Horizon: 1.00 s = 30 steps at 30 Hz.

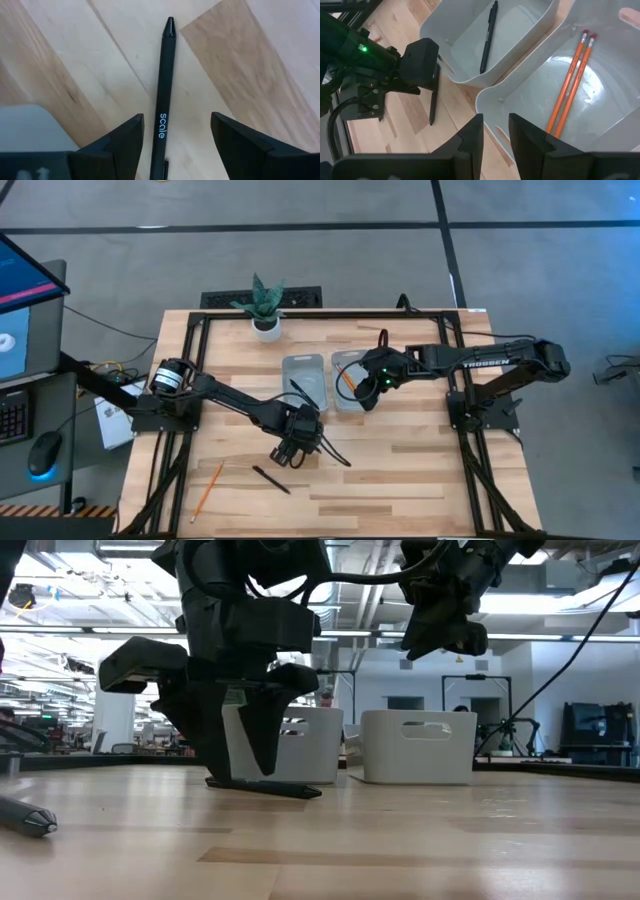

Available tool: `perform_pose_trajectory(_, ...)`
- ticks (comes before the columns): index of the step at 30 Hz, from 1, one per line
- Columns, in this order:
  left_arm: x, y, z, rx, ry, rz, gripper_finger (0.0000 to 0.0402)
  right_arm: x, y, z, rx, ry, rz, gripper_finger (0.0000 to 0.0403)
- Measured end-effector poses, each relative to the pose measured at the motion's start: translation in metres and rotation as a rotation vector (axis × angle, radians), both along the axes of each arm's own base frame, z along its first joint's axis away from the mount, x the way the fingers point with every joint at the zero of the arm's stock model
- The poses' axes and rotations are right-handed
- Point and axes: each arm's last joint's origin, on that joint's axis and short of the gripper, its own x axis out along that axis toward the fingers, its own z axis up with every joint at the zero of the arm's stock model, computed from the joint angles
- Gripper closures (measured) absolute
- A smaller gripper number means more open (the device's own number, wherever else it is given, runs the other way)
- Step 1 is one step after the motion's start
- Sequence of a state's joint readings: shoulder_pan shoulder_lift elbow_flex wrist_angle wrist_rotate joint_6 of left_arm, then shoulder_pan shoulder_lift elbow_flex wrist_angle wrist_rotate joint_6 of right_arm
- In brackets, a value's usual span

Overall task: Sort pens & pencils
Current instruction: Put the top black pen into the left gray bin

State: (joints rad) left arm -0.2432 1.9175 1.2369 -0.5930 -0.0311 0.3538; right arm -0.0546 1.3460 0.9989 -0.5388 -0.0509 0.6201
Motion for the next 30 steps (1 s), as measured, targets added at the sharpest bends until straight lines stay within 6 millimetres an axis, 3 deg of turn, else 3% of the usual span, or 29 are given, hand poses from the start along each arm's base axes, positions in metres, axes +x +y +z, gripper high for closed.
perform_pose_trajectory(7, 0.0041, 0.0010, -0.0088, 0.010, 0.003, 0.003, 0.0180, 0.0004, 0.0002, 0.0003, 0.000, -0.005, 0.000, 0.0290)
perform_pose_trajectory(30, 0.0059, 0.0043, -0.0101, 0.046, -0.023, 0.141, 0.0180, 0.0013, 0.0005, 0.0012, 0.000, -0.017, 0.002, 0.0290)
